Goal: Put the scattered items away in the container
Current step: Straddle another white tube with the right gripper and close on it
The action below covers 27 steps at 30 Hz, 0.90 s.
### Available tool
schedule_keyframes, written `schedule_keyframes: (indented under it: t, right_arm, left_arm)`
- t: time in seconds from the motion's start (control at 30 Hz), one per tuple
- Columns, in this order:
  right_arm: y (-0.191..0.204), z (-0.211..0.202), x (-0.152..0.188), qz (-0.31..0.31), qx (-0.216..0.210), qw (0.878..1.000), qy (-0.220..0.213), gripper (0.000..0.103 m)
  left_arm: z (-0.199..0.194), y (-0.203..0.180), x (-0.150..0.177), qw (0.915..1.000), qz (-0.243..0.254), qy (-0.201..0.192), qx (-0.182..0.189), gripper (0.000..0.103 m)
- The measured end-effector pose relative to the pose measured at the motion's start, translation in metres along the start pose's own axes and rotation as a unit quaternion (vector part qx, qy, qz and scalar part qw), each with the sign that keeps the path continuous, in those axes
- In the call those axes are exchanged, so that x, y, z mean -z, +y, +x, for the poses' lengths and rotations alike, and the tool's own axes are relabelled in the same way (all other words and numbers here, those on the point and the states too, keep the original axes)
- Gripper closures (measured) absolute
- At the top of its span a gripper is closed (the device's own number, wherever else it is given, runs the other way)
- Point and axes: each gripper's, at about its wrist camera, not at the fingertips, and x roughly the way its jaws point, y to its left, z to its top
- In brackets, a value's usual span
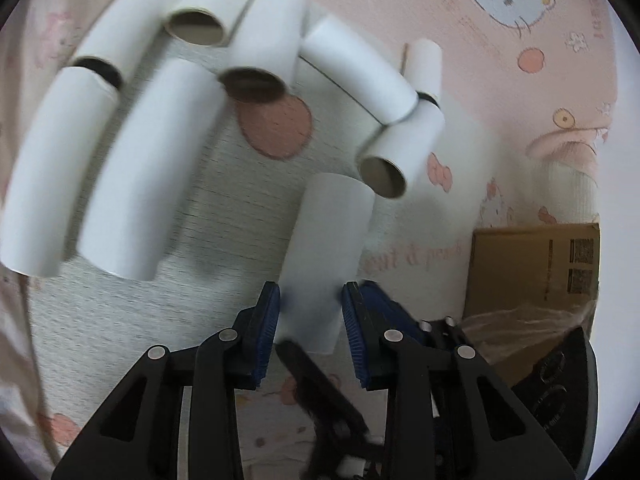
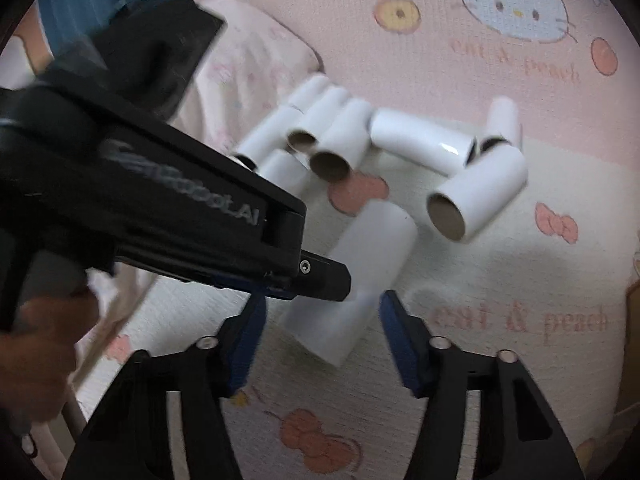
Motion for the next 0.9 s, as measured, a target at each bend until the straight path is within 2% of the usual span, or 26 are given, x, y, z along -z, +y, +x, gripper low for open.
schedule_keyframes:
  t: [0.17, 0.33, 0.43, 0.5, 0.7, 0.8, 0.9]
  right_arm:
    - [-0.017, -0.001, 0.003, 0.051, -0.024, 0.998, 0.001, 0.059]
    - [-0.025, -0.002, 0.004, 0.066, -0.038, 0.997, 0.005, 0.059]
    - [-0.027, -0.004, 0.004, 0.068, -0.038, 0.997, 0.008, 0.059]
    - [-0.029, -0.009, 0.004, 0.066, -0.036, 0.997, 0.015, 0.064]
    - [-0.045, -0.017, 0.005, 0.103, -0.032, 0.994, 0.022, 0.069]
    - [-0.054, -0.019, 0.008, 0.124, -0.037, 0.991, 0.015, 0.069]
    - [-0.06, -0.018, 0.006, 0.143, -0.048, 0.988, 0.019, 0.069]
  left_arm:
    - [0.0, -0.013, -0.003, 0.9993, 0.034, -0.007, -0.012, 0.068]
    - [0.001, -0.013, -0.018, 0.9988, 0.046, -0.011, -0.012, 0.065]
    - [0.004, -0.008, -0.027, 0.9995, 0.031, -0.006, 0.004, 0.062]
    - [0.006, -0.002, -0.029, 0.9997, 0.008, -0.006, 0.023, 0.062]
    - [0.013, 0.014, -0.025, 0.9946, -0.064, 0.002, 0.082, 0.062]
    - [0.016, 0.013, -0.02, 0.9934, -0.066, 0.008, 0.093, 0.062]
    - [0.017, 0.01, -0.018, 0.9943, -0.06, -0.002, 0.088, 0.062]
